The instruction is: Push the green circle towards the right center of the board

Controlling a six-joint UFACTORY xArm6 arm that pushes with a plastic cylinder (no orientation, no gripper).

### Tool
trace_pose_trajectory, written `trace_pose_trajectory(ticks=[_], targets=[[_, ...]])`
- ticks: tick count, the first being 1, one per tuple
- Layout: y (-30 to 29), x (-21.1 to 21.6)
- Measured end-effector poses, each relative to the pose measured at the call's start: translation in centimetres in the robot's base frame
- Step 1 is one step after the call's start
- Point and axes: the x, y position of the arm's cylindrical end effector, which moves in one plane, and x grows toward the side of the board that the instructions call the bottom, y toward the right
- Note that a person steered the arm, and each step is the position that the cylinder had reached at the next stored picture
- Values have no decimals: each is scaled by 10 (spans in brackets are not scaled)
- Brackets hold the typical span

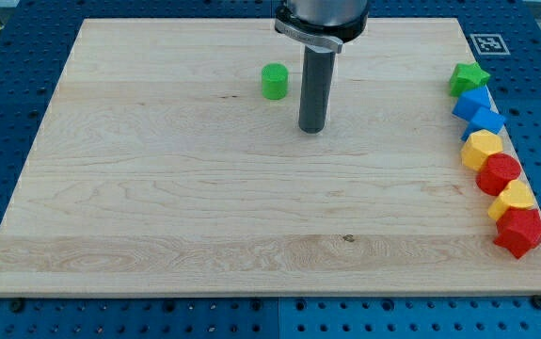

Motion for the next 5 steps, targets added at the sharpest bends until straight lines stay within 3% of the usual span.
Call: trace_pose_trajectory(ticks=[2,3,5], targets=[[-68,-30],[-77,-49],[-77,-49]])
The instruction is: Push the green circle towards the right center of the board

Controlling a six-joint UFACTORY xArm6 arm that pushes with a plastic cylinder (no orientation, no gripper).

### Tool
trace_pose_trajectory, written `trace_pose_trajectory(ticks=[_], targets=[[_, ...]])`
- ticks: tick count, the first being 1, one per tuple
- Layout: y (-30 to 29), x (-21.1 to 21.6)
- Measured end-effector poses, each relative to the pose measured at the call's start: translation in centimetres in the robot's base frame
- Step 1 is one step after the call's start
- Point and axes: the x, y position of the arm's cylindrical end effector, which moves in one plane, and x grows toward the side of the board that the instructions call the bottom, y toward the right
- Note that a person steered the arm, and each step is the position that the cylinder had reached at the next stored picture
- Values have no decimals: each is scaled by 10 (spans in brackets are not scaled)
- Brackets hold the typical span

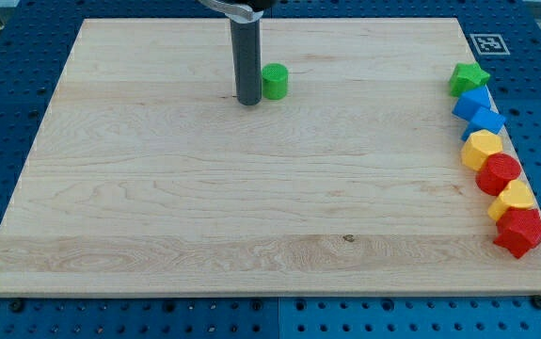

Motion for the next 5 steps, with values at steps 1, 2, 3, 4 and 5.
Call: trace_pose_trajectory(ticks=[1,2,3,4,5], targets=[[-6,-14],[-8,-38],[-4,-34],[-6,-15],[6,-12]])
